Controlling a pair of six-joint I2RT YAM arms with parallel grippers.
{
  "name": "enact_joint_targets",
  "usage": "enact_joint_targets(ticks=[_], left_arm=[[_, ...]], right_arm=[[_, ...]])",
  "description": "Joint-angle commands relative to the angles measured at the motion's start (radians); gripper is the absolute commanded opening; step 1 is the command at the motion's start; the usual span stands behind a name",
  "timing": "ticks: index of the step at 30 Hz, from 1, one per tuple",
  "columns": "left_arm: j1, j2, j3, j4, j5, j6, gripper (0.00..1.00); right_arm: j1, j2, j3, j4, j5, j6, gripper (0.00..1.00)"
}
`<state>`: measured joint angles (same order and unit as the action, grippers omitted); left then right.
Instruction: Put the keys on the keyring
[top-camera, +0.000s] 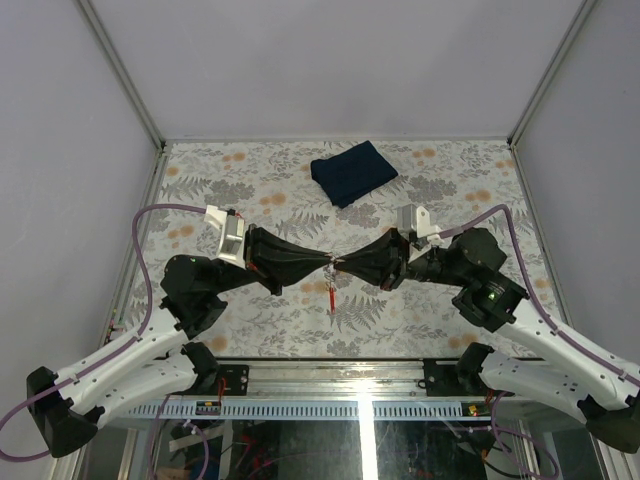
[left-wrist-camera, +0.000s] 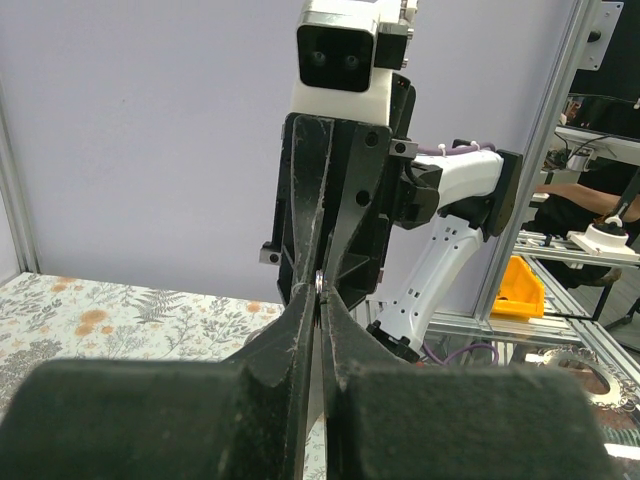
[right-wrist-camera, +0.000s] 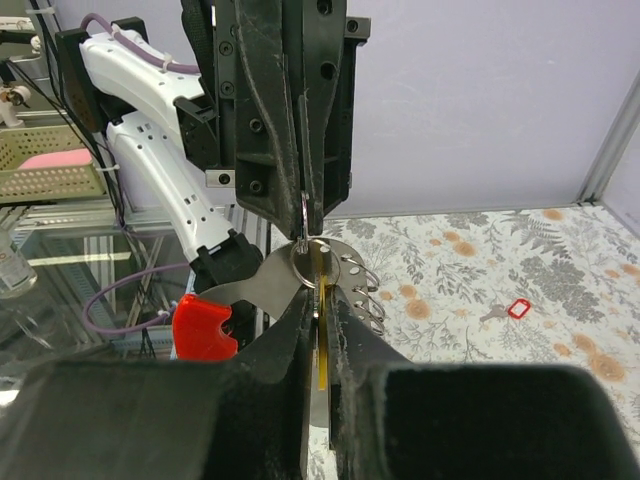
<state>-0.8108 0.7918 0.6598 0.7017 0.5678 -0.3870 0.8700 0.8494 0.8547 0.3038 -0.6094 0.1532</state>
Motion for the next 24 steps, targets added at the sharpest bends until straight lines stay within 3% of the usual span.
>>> enact_joint_targets(ticks=[1, 14, 20, 24], left_arm=[[0.004, -0.009, 0.043, 0.035, 0.0, 0.014, 0.0], [0.005, 0.003, 0.051, 0.013, 0.003, 0.018, 0.0], [0.005, -0.005, 0.064, -0.033, -0.003, 0.039, 0.0], [0.005, -0.009, 0.077, -0.102, -0.032, 0.07, 0.0]], right_arm=[[0.008, -0.042, 0.015, 0.039, 0.037, -0.031, 0.03], [0.008, -0.005, 0.058, -0.037, -0.025, -0.042, 0.07], [0.008, -0.058, 0.051, -0.118, 0.061, -0.129, 0.32], [0.008, -0.104, 0.055, -0.196, 0.148, -0.199, 0.4]])
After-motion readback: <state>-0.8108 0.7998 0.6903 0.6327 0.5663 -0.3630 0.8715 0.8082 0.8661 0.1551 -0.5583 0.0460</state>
